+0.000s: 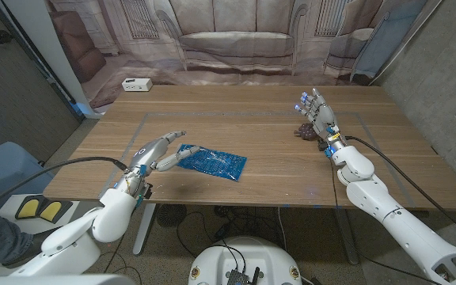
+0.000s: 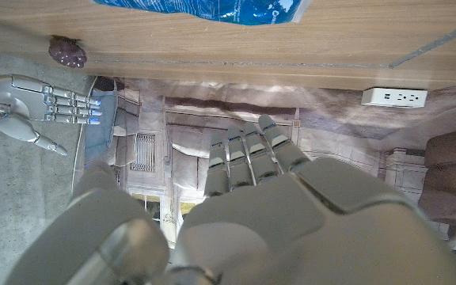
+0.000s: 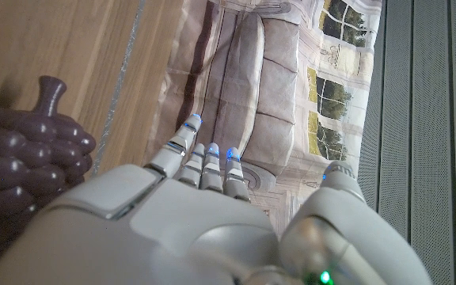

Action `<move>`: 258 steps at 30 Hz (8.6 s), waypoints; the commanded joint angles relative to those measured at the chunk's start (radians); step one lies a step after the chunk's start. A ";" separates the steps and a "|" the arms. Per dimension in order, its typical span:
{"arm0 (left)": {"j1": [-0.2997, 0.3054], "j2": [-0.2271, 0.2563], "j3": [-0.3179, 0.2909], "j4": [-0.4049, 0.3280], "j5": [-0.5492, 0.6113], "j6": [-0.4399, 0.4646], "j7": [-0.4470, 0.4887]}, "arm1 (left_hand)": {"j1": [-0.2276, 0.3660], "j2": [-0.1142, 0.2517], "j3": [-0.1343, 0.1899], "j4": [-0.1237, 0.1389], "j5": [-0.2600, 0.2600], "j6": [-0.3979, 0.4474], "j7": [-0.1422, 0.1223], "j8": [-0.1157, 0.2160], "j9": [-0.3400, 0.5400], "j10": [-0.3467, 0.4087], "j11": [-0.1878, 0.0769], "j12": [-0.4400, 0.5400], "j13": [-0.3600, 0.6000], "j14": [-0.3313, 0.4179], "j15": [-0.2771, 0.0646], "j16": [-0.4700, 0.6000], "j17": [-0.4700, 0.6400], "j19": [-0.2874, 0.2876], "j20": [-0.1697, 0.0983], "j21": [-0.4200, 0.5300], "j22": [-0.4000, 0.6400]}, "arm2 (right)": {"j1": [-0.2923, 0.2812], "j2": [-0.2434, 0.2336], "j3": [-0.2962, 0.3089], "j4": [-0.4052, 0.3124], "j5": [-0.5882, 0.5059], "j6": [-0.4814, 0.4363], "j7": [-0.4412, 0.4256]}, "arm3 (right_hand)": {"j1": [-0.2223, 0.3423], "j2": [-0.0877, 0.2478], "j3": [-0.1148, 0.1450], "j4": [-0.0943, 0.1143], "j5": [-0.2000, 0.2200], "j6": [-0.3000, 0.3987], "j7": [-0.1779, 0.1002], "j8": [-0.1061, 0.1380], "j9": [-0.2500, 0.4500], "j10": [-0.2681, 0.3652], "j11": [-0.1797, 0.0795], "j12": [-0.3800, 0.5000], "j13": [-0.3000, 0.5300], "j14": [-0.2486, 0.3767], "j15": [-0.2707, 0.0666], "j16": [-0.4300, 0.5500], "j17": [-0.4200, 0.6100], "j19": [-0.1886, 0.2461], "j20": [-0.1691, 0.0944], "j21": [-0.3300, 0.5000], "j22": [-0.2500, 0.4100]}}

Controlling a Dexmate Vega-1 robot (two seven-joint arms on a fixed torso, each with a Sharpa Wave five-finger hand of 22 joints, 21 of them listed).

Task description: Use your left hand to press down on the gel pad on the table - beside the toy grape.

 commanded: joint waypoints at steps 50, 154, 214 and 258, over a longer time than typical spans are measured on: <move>-0.156 0.204 0.159 -0.084 -0.046 0.213 -0.257 | 0.002 0.013 -0.004 -0.006 -0.013 0.048 0.004 0.004 0.006 0.039 -0.016 0.000 0.003 0.031 -0.007 0.002 0.004 0.037 0.005 -0.017 0.003 | -0.018 -0.012 0.013 0.002 0.021 -0.003 0.015 | 0.015 0.020 0.008 -0.014 0.005 0.001 0.002 0.000 0.004 -0.001 -0.008 -0.002 0.003 -0.009 -0.002 -0.009 0.000 -0.006 0.003 -0.009 0.002; -0.500 0.276 0.494 -0.050 0.011 0.365 -0.523 | -0.010 0.051 -0.006 -0.006 -0.014 0.142 0.017 0.006 0.006 0.127 -0.025 0.000 0.004 0.122 -0.019 0.001 0.003 0.133 -0.012 -0.027 0.005 | -0.041 -0.003 0.021 -0.016 0.010 0.009 -0.024 | 0.015 0.025 0.003 -0.023 0.000 0.014 -0.011 0.002 0.004 0.015 -0.007 -0.001 0.003 -0.001 0.008 -0.007 0.003 -0.013 0.016 -0.010 0.003; -0.582 0.231 0.599 -0.035 0.139 0.463 -0.702 | -0.021 0.053 -0.013 -0.004 -0.015 0.148 0.020 -0.002 0.006 0.128 -0.019 -0.010 0.004 0.129 -0.016 -0.002 0.004 0.141 -0.021 -0.035 0.005 | -0.061 -0.019 0.026 -0.047 0.004 -0.009 -0.047 | 0.014 0.029 0.000 -0.027 -0.001 0.012 -0.010 -0.001 0.004 0.016 -0.008 -0.003 0.003 -0.005 0.006 -0.009 0.003 -0.019 0.019 -0.011 0.003; -0.480 0.242 0.513 -0.053 0.113 0.441 -0.469 | -0.007 0.070 -0.005 -0.014 -0.014 0.138 0.014 -0.012 0.006 0.120 -0.024 -0.021 0.004 0.095 -0.020 -0.016 0.003 0.127 -0.033 -0.048 0.006 | -0.075 -0.006 0.028 -0.037 0.013 0.014 -0.040 | 0.014 0.034 0.000 -0.029 -0.001 0.027 -0.011 0.003 0.004 0.032 -0.008 0.001 0.003 0.008 0.009 -0.004 0.004 -0.009 0.020 -0.007 0.003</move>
